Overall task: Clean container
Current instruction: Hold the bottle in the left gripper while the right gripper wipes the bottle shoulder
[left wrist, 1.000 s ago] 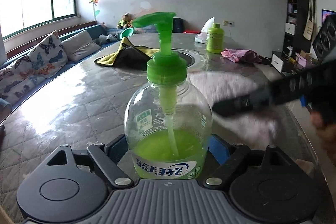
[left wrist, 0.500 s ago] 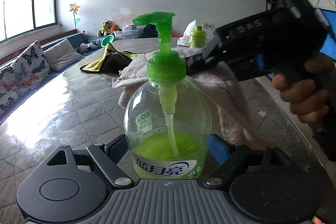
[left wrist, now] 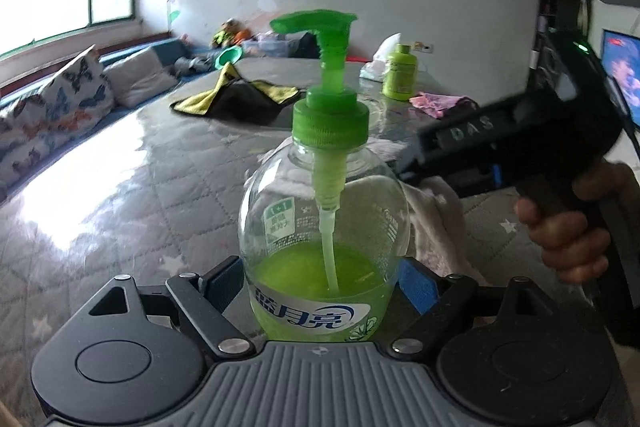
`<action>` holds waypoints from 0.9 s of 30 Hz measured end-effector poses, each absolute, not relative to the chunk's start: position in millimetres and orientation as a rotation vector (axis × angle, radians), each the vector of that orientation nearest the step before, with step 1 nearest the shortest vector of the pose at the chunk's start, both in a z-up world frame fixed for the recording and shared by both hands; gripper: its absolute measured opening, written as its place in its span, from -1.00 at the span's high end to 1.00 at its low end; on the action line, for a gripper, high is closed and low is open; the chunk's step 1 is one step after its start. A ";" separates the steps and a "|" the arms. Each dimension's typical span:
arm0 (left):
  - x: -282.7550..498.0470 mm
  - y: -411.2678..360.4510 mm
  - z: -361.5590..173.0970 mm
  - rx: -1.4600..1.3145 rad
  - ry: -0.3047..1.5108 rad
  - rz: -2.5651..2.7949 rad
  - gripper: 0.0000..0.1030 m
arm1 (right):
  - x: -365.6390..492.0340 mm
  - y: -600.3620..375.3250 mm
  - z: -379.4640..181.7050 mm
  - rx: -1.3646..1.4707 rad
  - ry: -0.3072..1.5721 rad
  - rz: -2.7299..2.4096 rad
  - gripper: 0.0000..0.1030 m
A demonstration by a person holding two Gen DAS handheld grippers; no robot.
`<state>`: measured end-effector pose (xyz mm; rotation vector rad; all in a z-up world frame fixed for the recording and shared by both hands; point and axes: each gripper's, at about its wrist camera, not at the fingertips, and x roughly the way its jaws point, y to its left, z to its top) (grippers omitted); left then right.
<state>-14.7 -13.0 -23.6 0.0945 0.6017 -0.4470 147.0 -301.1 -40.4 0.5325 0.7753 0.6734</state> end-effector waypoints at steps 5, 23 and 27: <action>-14.9 -14.0 -21.5 0.037 0.646 -0.376 -0.71 | 136.9 -302.3 -40.8 0.499 0.772 0.663 0.52; -22.5 -7.2 -27.0 0.121 0.581 -0.462 -0.69 | 107.8 -314.4 -12.3 0.480 0.702 0.683 0.52; -19.3 -10.0 -29.6 0.126 0.569 -0.506 -0.69 | 115.6 -316.3 13.0 0.531 0.619 0.744 0.52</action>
